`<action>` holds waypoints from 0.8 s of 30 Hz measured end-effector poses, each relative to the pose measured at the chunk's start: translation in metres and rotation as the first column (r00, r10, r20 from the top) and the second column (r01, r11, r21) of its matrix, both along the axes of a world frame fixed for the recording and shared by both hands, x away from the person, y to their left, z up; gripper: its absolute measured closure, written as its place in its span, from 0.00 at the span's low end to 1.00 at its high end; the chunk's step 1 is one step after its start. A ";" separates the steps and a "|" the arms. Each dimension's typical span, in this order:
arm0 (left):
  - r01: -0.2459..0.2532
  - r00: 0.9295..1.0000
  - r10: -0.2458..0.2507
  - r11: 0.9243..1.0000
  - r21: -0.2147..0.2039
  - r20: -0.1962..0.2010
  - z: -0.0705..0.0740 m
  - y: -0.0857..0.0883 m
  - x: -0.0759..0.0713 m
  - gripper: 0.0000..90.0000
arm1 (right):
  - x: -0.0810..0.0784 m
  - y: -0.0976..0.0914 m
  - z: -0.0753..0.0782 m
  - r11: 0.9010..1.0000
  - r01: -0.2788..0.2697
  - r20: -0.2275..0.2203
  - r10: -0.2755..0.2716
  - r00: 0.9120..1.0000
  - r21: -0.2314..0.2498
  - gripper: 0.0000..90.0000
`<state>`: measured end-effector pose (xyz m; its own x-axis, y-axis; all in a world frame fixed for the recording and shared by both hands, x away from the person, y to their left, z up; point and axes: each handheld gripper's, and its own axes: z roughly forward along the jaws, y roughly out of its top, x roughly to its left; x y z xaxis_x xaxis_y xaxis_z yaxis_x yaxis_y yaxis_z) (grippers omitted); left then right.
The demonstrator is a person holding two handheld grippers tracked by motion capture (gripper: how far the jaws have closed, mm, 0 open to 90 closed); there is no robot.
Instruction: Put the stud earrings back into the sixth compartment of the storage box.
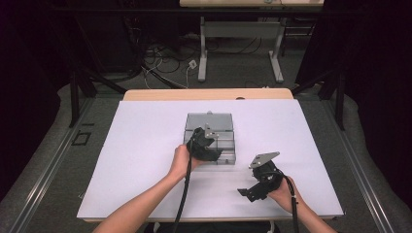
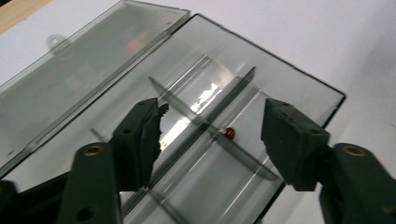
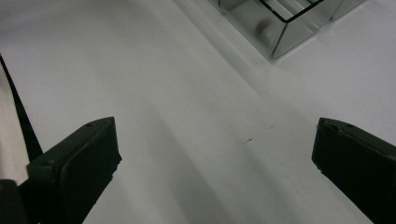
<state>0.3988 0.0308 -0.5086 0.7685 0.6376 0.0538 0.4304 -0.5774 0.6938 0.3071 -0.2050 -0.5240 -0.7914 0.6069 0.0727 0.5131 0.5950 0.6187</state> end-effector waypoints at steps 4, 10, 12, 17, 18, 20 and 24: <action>-0.020 1.000 0.020 1.000 0.013 -0.019 0.001 0.010 0.003 0.31 | 0.000 0.000 0.000 1.000 -0.002 0.001 0.002 1.000 0.000 0.01; -0.030 0.999 0.032 0.999 0.041 -0.027 0.001 0.017 0.007 0.19 | -0.001 0.000 0.000 1.000 -0.003 0.003 0.003 1.000 -0.004 0.01; -0.041 0.999 0.042 0.998 0.042 -0.023 0.000 0.019 0.008 0.17 | -0.001 -0.001 0.000 1.000 -0.001 0.005 0.002 1.000 -0.005 0.01; -0.059 0.997 0.061 0.997 0.058 -0.038 -0.005 0.023 0.013 0.10 | 0.000 -0.001 0.000 1.000 -0.006 0.005 0.006 1.000 -0.002 0.01; -0.063 0.997 0.066 0.996 0.058 -0.047 -0.006 0.023 0.013 0.08 | -0.001 -0.001 0.000 1.000 -0.004 0.005 0.004 1.000 -0.004 0.01; -0.072 0.996 0.076 0.995 0.067 -0.050 -0.008 0.024 0.015 0.04 | -0.001 -0.002 0.000 1.000 -0.007 0.011 0.007 1.000 -0.002 0.01; -0.084 0.995 0.088 0.993 0.078 -0.053 -0.011 0.025 0.017 0.00 | -0.001 -0.002 0.000 1.000 -0.007 0.012 0.007 1.000 -0.003 0.01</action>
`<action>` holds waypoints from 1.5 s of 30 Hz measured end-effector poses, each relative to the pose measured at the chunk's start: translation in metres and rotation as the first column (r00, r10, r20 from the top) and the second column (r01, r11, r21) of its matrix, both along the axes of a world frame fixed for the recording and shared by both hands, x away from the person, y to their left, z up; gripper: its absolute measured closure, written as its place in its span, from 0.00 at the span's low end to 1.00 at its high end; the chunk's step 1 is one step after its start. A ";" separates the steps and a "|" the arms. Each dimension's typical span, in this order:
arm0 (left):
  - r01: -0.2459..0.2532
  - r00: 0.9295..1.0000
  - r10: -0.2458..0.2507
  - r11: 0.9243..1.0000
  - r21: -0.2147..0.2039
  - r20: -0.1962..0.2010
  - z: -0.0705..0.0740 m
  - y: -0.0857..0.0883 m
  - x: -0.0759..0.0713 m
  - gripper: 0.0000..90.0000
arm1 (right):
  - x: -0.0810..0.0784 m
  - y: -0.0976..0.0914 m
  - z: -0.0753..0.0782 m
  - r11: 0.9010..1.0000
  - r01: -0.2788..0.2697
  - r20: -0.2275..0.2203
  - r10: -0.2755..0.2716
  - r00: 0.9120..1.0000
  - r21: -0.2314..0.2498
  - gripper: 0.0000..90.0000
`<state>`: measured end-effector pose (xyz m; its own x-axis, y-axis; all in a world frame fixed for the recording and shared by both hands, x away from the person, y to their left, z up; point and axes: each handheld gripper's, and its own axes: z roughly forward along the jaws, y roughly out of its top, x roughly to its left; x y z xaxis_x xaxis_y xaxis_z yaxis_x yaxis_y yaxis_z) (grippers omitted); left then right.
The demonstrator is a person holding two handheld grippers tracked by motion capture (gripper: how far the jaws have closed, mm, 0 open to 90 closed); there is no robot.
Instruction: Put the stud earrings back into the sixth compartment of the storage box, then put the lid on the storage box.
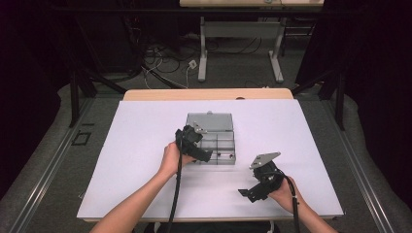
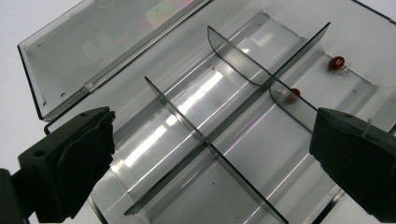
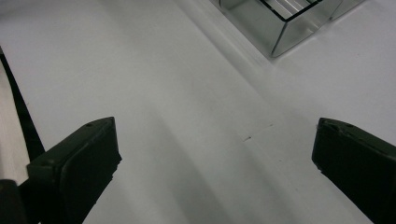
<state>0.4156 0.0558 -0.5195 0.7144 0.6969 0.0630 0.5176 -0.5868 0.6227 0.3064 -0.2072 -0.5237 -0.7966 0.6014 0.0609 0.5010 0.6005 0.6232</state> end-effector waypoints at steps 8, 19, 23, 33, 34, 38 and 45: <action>-0.014 1.000 0.014 1.000 0.014 0.000 -0.004 0.001 0.001 0.00 | 0.000 0.001 0.000 1.000 -0.004 -0.001 0.004 1.000 0.000 0.01; 0.007 1.000 -0.007 1.000 0.024 -0.019 -0.010 0.000 0.001 0.23 | 0.000 0.002 0.000 1.000 -0.014 -0.012 0.014 1.000 0.003 0.01; 0.010 1.000 -0.009 0.999 0.041 -0.025 -0.014 0.000 0.001 0.39 | 0.000 0.002 0.000 1.000 -0.008 0.000 0.008 1.000 -0.005 0.01; 0.011 0.999 -0.010 0.999 0.033 -0.036 -0.020 0.002 0.004 0.57 | 0.000 0.002 -0.001 1.000 -0.016 -0.010 0.015 1.000 -0.003 0.01; 0.010 0.999 -0.009 1.000 0.027 -0.031 -0.020 0.002 0.004 0.59 | 0.000 0.002 -0.001 1.000 -0.012 -0.006 0.012 1.000 -0.004 0.01; 0.014 0.999 -0.013 1.000 0.028 -0.030 -0.020 0.002 0.004 0.61 | 0.001 0.001 -0.001 1.000 -0.012 -0.008 0.012 1.000 0.001 0.01; 0.014 0.999 -0.013 1.000 0.021 -0.031 -0.021 0.001 0.003 0.61 | 0.001 0.002 0.001 1.000 0.000 0.025 0.000 1.000 -0.001 0.01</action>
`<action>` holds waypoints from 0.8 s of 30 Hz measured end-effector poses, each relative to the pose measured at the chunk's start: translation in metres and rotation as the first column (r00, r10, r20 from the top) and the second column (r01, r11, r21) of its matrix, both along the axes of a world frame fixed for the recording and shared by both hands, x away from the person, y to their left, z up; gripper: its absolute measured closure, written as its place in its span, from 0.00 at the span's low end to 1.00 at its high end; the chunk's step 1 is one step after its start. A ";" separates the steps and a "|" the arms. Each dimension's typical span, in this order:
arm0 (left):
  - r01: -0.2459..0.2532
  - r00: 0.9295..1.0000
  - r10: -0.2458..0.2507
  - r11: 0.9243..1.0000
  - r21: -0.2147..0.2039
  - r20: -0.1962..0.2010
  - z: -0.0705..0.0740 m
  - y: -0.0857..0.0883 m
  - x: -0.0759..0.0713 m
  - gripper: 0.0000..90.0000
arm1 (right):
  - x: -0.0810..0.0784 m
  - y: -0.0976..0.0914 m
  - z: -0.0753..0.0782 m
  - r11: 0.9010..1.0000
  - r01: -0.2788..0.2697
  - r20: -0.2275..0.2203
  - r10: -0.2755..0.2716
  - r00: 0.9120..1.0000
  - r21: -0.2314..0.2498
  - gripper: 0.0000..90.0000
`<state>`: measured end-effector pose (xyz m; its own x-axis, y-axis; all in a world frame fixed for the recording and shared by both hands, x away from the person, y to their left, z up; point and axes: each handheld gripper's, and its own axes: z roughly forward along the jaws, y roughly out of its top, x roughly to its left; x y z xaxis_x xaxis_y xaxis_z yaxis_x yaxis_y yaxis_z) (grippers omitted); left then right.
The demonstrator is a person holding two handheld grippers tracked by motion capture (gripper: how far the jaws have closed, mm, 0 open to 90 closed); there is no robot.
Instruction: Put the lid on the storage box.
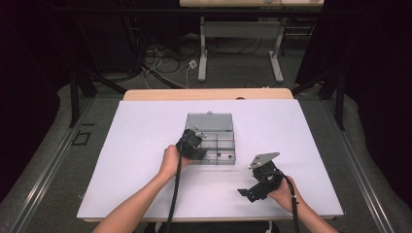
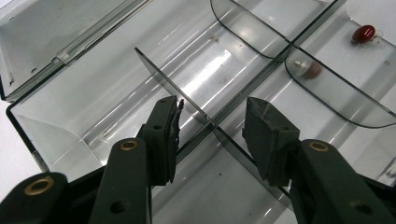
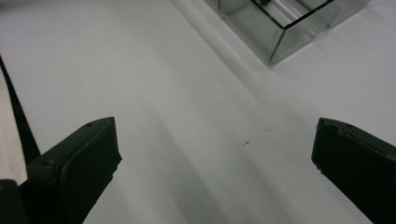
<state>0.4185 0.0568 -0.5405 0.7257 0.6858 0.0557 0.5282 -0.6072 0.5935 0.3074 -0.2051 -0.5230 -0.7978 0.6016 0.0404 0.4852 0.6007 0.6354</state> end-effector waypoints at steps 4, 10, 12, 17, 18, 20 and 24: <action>-0.003 1.000 0.003 1.000 -0.003 0.001 0.000 0.000 0.000 0.61 | 0.002 -0.001 0.003 1.000 0.018 0.014 -0.018 1.000 0.009 0.01; -0.004 1.000 0.004 1.000 -0.003 0.002 0.000 0.000 0.000 0.62 | 0.010 0.003 0.006 0.999 0.035 0.040 -0.036 0.999 0.006 0.01; -0.004 1.000 0.004 1.000 -0.002 0.002 0.000 0.000 0.000 0.62 | 0.013 0.005 0.007 0.999 0.050 0.051 -0.050 0.997 0.011 0.01; -0.004 1.000 0.004 1.000 -0.005 0.003 0.000 0.000 0.000 0.62 | 0.022 0.003 0.011 0.997 0.082 0.066 -0.082 0.994 0.003 0.01; -0.004 1.000 0.004 1.000 -0.005 0.003 0.000 0.000 0.000 0.62 | 0.023 0.002 0.011 0.996 0.090 0.055 -0.090 0.994 0.000 0.01; -0.005 1.000 0.005 1.000 -0.006 0.003 0.000 0.000 0.000 0.62 | 0.028 0.000 0.010 0.995 0.099 0.044 -0.100 0.994 0.010 0.01; -0.003 1.000 0.003 1.000 -0.003 0.007 0.000 0.001 0.000 0.62 | 0.042 0.002 0.009 0.994 0.109 0.029 -0.109 0.994 0.002 0.02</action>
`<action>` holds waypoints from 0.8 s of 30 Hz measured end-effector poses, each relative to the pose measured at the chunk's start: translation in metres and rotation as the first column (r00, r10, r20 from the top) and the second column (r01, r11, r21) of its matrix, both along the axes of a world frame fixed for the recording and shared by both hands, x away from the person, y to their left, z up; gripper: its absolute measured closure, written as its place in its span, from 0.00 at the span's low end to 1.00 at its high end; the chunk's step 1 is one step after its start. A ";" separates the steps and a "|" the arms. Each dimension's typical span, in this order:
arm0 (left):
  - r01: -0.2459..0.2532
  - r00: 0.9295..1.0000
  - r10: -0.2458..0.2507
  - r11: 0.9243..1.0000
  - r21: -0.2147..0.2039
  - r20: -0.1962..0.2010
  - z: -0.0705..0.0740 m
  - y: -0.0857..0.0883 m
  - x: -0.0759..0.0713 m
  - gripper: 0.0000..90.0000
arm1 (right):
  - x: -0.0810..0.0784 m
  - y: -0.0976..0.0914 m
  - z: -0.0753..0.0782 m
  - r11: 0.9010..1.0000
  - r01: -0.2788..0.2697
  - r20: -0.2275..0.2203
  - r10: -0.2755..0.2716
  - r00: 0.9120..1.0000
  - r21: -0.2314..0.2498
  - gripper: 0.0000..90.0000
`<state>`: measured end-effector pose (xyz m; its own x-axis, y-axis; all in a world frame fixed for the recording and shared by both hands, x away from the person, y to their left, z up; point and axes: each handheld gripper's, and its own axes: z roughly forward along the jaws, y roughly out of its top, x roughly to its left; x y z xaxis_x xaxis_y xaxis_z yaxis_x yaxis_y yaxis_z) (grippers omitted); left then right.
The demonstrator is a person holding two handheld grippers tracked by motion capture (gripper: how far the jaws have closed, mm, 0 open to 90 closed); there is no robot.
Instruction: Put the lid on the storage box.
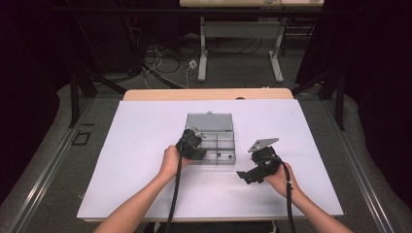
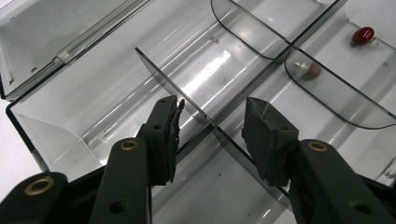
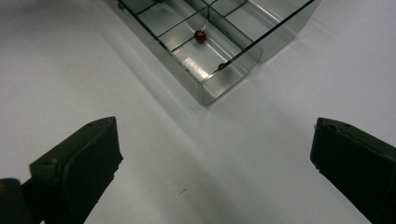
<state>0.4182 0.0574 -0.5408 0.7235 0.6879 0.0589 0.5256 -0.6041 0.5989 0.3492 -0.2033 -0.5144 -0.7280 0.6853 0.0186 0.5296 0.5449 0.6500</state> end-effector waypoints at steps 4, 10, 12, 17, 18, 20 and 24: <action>0.003 1.000 -0.003 1.000 0.008 0.005 0.000 0.000 -0.001 0.62 | 0.017 0.003 -0.001 1.000 0.022 -0.002 -0.022 1.000 0.009 0.03; 0.004 1.000 -0.004 1.000 0.006 0.017 0.000 0.000 -0.002 0.63 | 0.042 0.005 0.002 0.998 0.058 0.037 -0.059 0.998 0.022 0.13; 0.005 1.000 -0.005 1.000 0.006 0.018 0.000 0.000 -0.002 0.63 | 0.051 0.007 0.001 0.996 0.085 0.055 -0.086 0.995 0.029 0.19; 0.005 1.000 -0.005 1.000 0.007 0.018 0.000 0.000 -0.002 0.63 | 0.075 0.012 -0.002 0.990 0.143 0.071 -0.144 0.987 0.010 0.50; 0.005 1.000 -0.005 1.000 0.006 0.018 0.000 0.000 -0.002 0.63 | 0.080 0.013 -0.003 0.990 0.143 0.061 -0.144 0.988 0.014 0.54; 0.005 1.000 -0.005 1.000 0.007 0.018 0.000 0.000 -0.002 0.63 | 0.088 0.015 -0.004 0.988 0.153 0.060 -0.153 0.986 0.002 0.67; 0.007 1.000 -0.007 1.000 0.006 0.016 0.000 0.000 -0.002 0.63 | 0.105 0.017 -0.004 0.986 0.162 0.034 -0.163 0.986 0.039 0.84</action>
<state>0.4166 0.0573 -0.5408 0.7270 0.6825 0.0752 0.5116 -0.6115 0.6036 0.4542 -0.1861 -0.5185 -0.6075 0.7941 0.0201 0.5844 0.4296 0.6884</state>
